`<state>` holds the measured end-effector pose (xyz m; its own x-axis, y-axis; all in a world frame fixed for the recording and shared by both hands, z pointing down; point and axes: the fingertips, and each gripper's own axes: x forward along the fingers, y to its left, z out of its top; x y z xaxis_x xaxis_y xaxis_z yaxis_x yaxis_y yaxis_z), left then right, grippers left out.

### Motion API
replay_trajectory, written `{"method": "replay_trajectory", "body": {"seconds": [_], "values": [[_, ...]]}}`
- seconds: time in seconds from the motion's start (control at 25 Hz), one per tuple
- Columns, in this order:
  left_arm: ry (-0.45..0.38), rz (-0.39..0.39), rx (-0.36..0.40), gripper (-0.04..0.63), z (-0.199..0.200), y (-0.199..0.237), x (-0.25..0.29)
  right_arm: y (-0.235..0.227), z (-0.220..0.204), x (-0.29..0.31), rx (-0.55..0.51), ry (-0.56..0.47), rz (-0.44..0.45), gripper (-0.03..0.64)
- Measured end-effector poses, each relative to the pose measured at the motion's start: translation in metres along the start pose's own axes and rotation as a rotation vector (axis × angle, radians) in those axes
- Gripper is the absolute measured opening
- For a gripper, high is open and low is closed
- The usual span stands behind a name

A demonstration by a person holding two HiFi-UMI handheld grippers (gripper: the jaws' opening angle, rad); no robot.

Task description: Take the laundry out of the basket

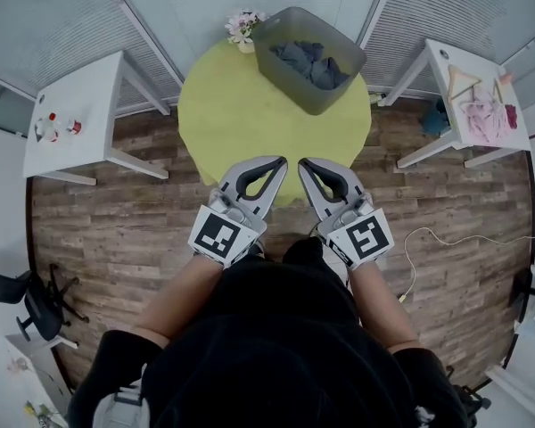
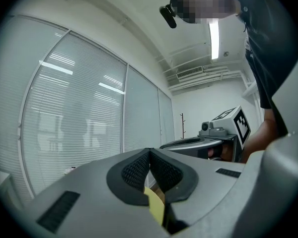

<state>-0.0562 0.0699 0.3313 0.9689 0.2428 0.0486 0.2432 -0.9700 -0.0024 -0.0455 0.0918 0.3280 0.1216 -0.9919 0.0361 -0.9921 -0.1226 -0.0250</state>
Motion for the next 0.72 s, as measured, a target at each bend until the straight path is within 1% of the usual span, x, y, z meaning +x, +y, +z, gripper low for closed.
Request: {"method": "replay_trajectory", "body": {"seconds": [0.44,0.72], "values": [[0.012,0.088,-0.005,0.009,0.005,-0.013,0.091,-0.089,-0.001,-0.023,0.010,0.008,0.095,0.023],[0.018,0.162,-0.002,0.009,0.005,-0.022,0.131,-0.131,-0.007,-0.036,0.020,0.015,0.161,0.023]]}}
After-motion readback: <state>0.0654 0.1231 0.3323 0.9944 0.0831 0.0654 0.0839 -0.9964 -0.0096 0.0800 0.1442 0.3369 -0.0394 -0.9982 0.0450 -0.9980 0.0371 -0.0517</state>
